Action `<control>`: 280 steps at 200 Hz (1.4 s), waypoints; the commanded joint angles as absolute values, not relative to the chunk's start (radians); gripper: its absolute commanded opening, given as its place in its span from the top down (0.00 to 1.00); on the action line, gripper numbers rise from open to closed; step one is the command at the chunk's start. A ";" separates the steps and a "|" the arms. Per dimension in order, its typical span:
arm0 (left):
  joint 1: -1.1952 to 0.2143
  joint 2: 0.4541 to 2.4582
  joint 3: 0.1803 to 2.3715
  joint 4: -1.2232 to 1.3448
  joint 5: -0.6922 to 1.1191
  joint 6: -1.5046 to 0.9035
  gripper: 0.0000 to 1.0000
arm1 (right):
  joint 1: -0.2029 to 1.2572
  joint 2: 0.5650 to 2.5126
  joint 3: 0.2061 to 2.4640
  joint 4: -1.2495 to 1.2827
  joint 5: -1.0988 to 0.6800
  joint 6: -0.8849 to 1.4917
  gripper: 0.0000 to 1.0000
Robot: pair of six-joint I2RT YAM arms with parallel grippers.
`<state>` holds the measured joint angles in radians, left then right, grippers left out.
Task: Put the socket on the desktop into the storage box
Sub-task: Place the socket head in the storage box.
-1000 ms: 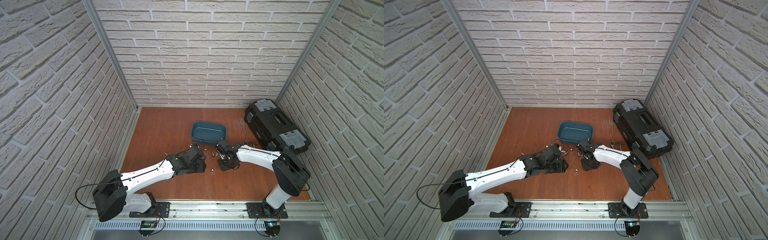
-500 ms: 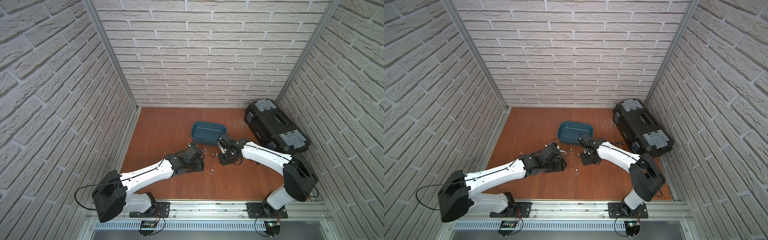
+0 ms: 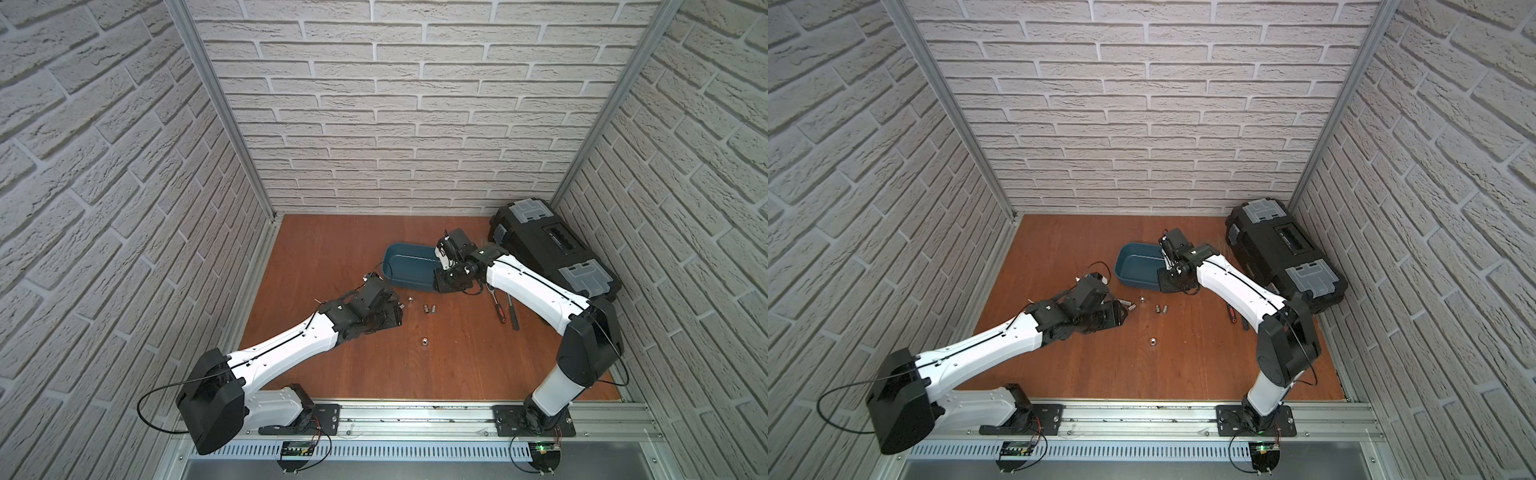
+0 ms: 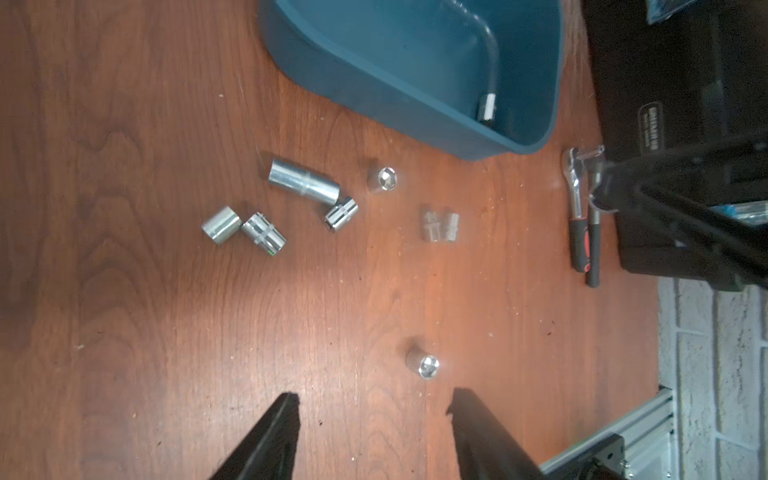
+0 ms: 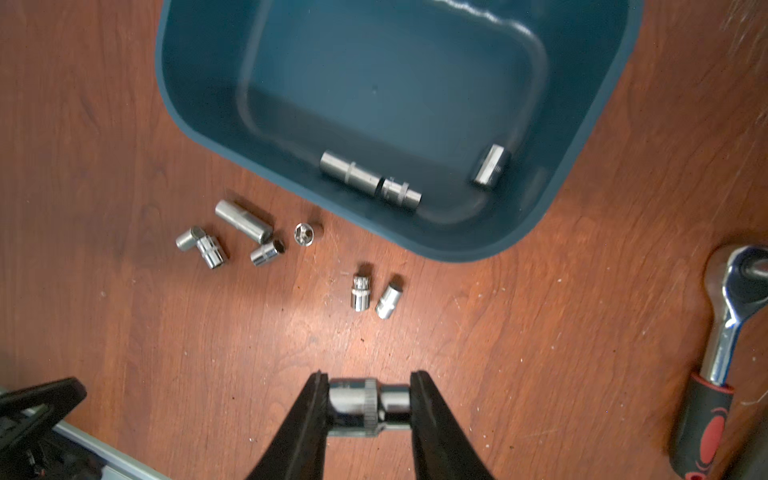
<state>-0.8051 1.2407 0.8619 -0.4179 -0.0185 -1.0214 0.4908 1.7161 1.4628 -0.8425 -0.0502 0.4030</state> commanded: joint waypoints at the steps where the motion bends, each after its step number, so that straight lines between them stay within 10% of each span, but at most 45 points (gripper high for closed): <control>1: -0.783 1.244 0.897 -0.374 0.008 -0.999 0.37 | 0.471 1.781 1.542 -0.876 -0.063 0.394 0.64; 139: -0.745 1.374 0.952 -0.305 0.086 -0.994 0.37 | 0.387 2.177 1.833 -0.914 -0.056 0.420 0.64; 280: -0.745 1.326 0.917 -0.326 0.057 -1.001 0.37 | 0.383 2.114 1.816 -0.917 -0.035 0.425 0.52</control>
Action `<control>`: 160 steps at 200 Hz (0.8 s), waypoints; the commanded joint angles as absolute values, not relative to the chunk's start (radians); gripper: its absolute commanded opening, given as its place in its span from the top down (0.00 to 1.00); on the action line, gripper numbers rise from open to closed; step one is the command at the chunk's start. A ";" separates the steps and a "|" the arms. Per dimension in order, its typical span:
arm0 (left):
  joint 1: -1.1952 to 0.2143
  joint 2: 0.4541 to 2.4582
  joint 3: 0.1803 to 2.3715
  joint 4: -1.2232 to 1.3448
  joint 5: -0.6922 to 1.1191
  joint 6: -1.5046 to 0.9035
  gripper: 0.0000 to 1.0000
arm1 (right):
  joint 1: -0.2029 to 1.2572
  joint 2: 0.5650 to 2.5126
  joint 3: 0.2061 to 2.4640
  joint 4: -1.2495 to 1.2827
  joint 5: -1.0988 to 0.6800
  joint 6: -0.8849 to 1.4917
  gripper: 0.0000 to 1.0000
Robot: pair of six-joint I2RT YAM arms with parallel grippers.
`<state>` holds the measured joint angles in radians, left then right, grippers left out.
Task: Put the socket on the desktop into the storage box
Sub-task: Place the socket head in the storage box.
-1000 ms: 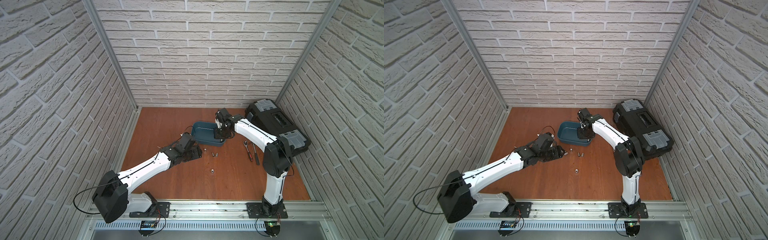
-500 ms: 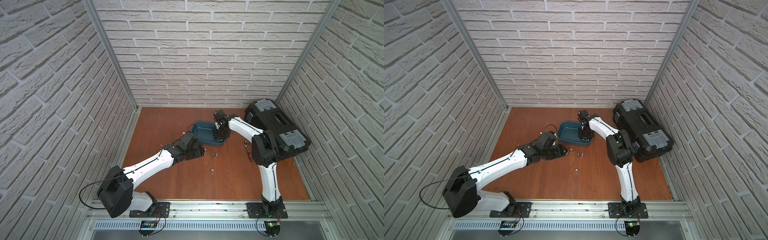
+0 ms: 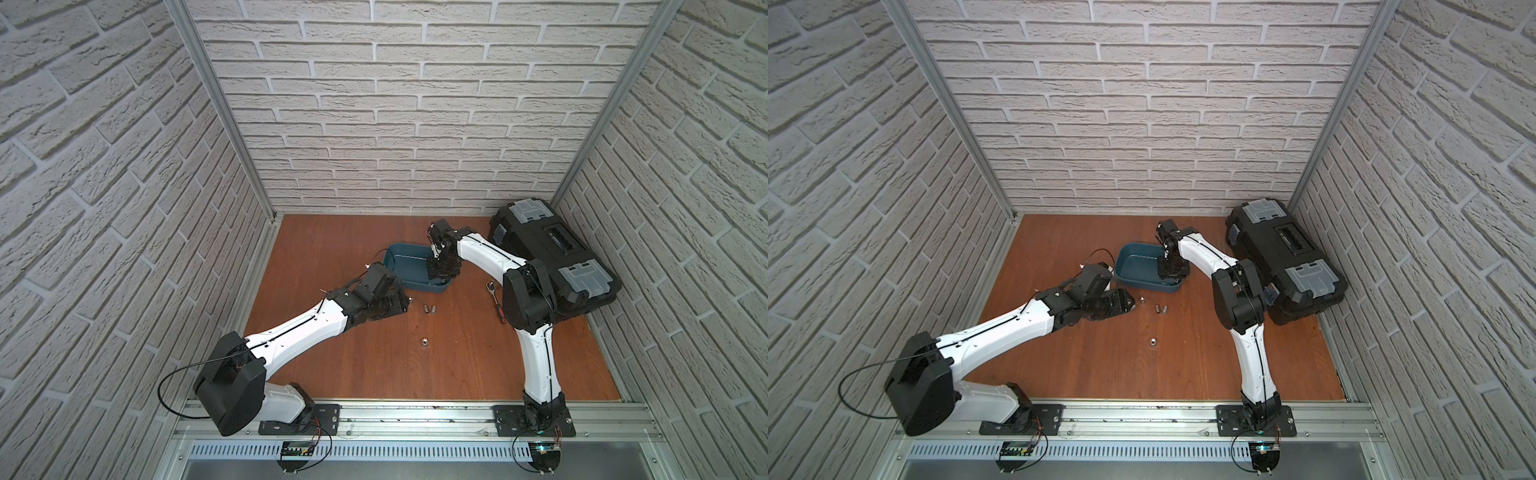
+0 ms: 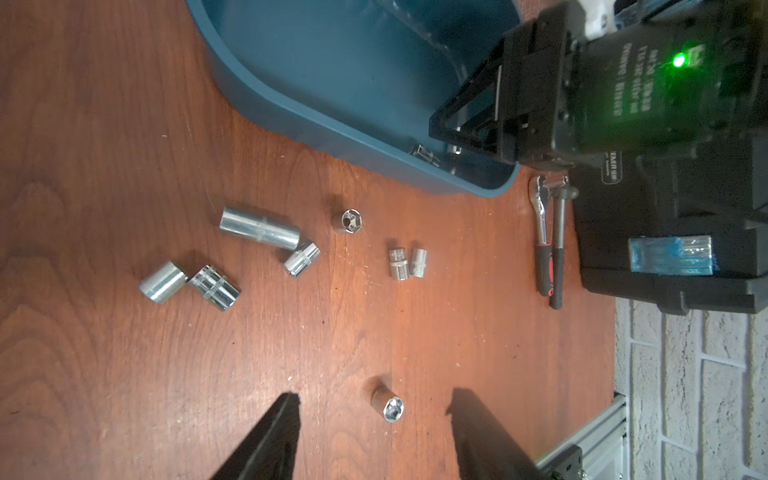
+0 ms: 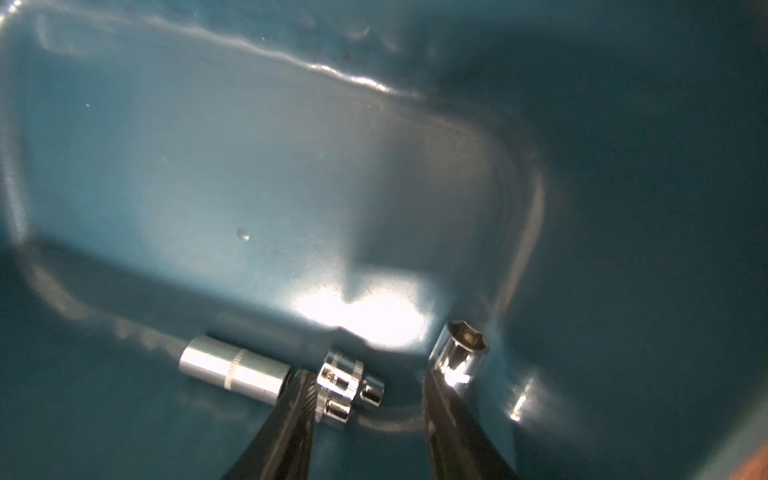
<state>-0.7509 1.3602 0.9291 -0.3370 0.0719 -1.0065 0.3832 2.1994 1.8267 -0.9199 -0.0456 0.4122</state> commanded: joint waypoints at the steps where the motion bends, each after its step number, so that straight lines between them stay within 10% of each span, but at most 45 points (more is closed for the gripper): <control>1: -0.745 1.326 0.917 -0.327 0.056 -1.002 0.37 | 0.382 2.112 1.816 -0.917 -0.035 0.425 0.52; 160: -0.688 1.289 0.971 -0.630 -0.085 -1.000 0.36 | 0.476 1.532 1.336 -0.760 -0.094 0.428 0.51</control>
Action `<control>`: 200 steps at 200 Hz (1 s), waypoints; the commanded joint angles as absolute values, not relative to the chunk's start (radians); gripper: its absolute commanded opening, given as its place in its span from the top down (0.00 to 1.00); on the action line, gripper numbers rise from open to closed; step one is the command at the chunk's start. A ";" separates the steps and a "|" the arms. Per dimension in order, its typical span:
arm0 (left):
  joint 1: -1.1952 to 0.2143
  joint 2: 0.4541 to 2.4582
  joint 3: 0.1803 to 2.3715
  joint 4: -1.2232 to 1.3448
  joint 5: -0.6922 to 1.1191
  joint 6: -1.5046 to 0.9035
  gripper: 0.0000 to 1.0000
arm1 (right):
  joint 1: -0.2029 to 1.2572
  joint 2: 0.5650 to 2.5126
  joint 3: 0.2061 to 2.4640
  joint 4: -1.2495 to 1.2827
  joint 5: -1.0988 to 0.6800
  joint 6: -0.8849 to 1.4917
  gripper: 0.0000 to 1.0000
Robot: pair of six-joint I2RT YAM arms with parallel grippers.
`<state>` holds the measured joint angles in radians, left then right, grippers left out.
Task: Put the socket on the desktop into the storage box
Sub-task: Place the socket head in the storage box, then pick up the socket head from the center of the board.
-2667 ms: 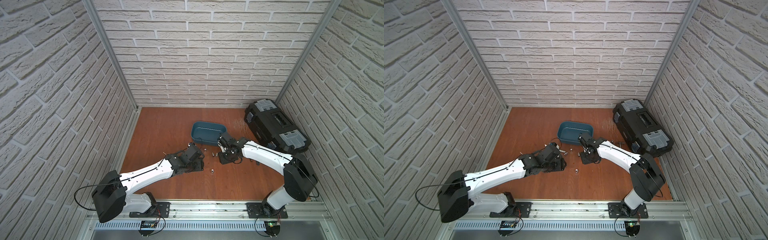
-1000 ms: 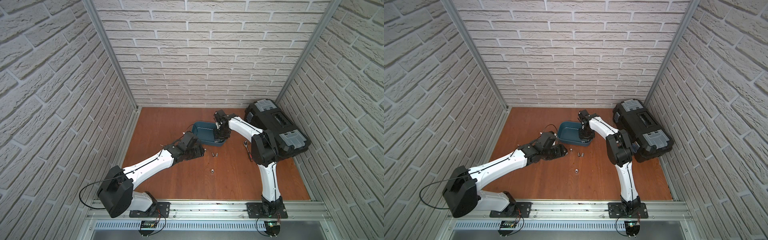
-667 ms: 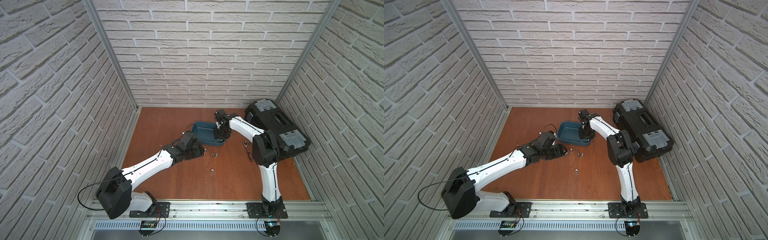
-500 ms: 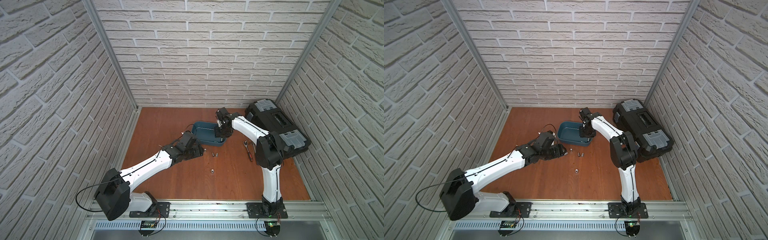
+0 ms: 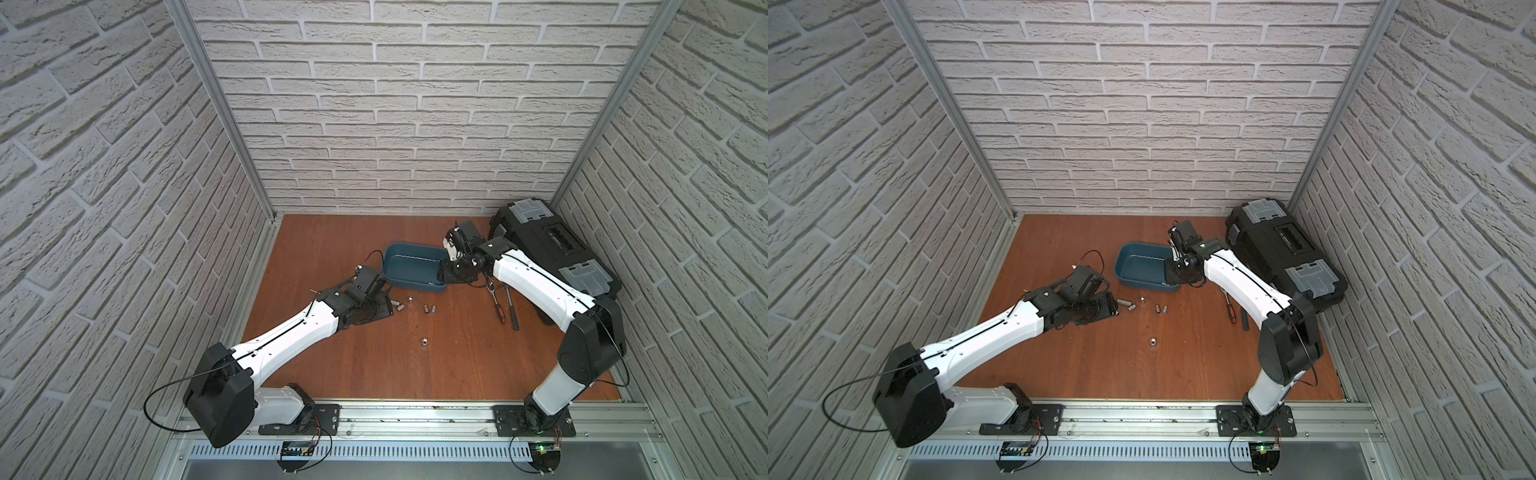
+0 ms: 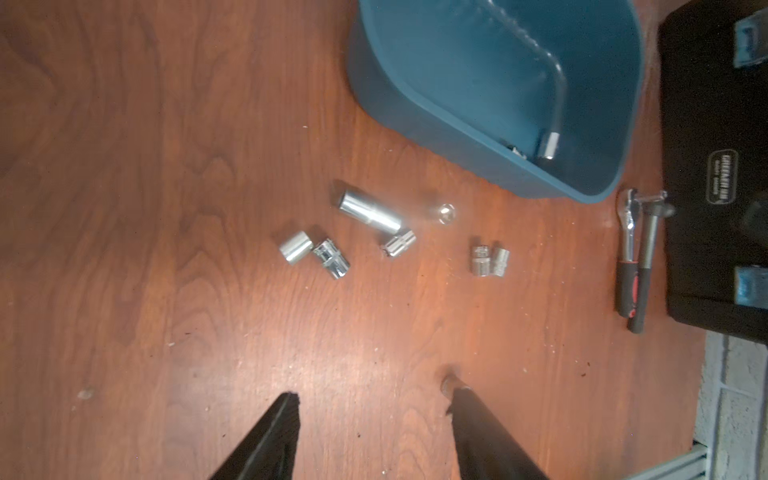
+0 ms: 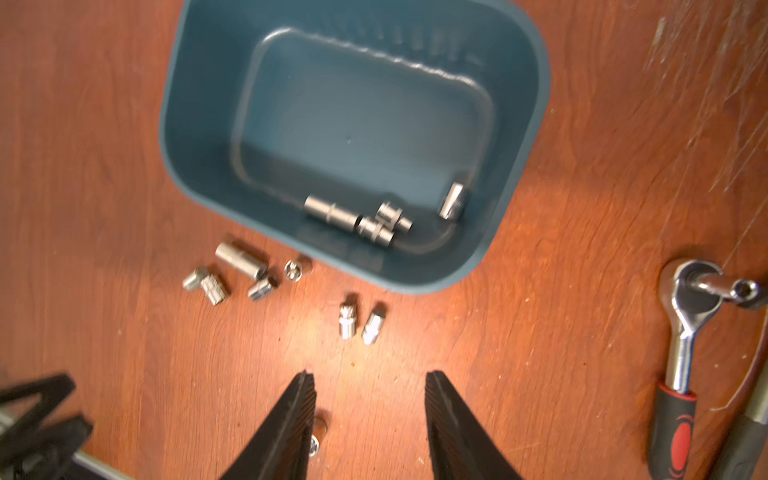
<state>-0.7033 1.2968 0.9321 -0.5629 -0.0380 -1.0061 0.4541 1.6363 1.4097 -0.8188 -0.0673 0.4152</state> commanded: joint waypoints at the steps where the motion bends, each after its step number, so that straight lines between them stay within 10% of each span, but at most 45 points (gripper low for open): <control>1: -0.688 1.290 0.972 -0.632 -0.086 -1.000 0.36 | 0.476 1.528 1.332 -0.758 -0.094 0.428 0.51; 200: -0.678 1.577 1.121 -0.723 -0.192 -1.002 0.39 | 0.774 1.107 0.861 -0.540 -0.149 0.482 0.49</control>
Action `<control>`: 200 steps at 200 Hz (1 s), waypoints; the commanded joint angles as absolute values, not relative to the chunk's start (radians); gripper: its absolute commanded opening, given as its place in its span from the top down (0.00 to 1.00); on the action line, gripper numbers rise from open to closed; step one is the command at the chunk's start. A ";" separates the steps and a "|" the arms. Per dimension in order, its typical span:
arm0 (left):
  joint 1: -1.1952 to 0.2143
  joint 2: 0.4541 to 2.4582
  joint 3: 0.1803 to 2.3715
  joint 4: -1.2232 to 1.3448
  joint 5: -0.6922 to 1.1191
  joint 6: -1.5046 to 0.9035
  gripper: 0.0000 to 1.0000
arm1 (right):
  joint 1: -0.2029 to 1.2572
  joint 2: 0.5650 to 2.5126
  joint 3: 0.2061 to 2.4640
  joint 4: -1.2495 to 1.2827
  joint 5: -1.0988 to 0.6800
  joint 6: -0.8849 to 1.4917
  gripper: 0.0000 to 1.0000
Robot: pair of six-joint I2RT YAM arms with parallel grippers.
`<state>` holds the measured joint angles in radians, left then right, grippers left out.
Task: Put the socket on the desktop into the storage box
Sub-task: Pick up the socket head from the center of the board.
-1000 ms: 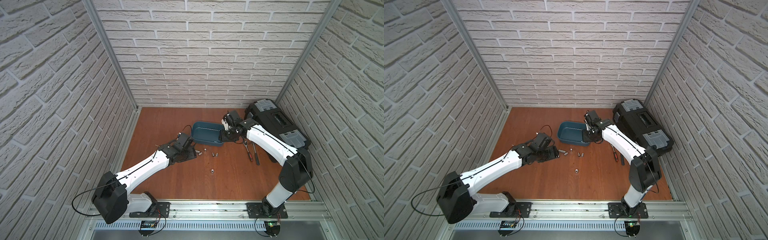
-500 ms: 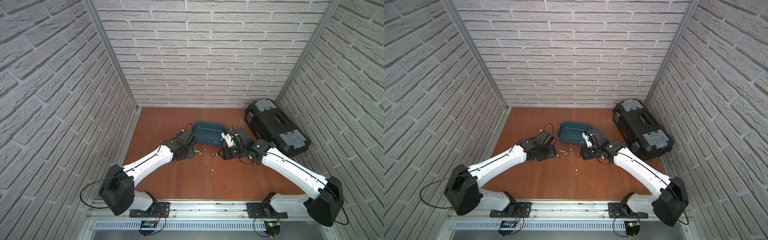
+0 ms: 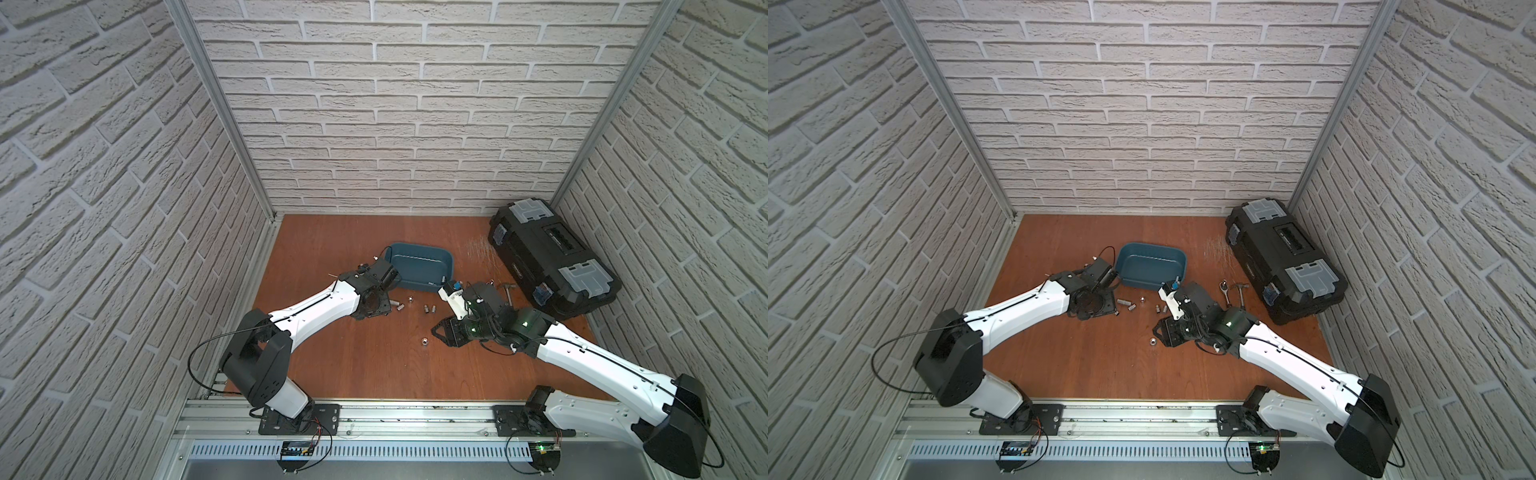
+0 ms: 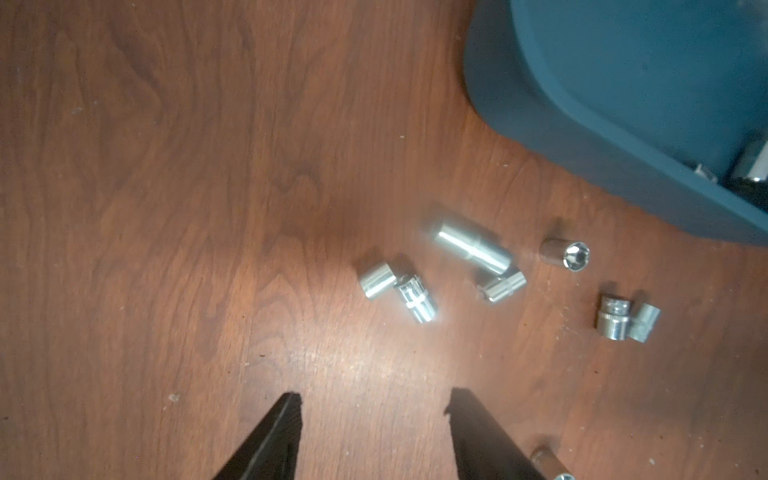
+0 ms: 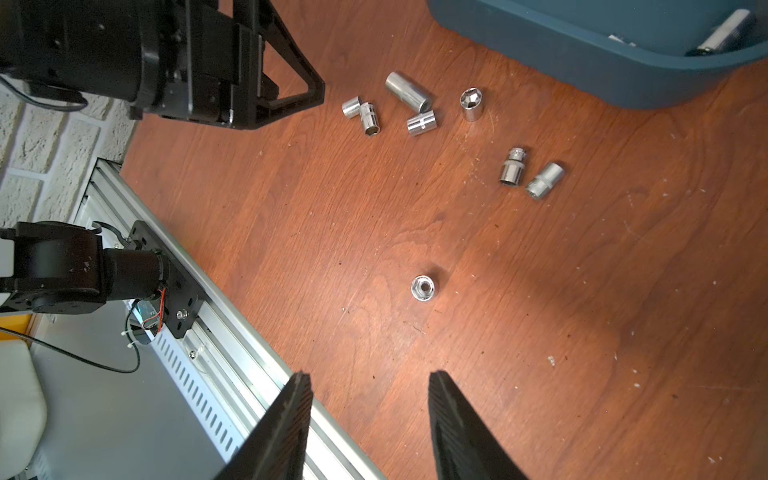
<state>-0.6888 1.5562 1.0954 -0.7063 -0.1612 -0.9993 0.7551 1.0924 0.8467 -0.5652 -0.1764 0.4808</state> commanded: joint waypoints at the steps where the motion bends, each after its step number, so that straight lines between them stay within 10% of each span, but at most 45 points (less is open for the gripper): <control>1: -0.679 1.579 1.122 -0.723 -0.192 -1.002 0.39 | 0.775 1.107 0.862 -0.541 -0.147 0.482 0.49; 200: -0.639 1.819 1.224 -0.698 -0.191 -1.060 0.45 | 0.799 1.103 0.824 -0.529 -0.099 0.499 0.49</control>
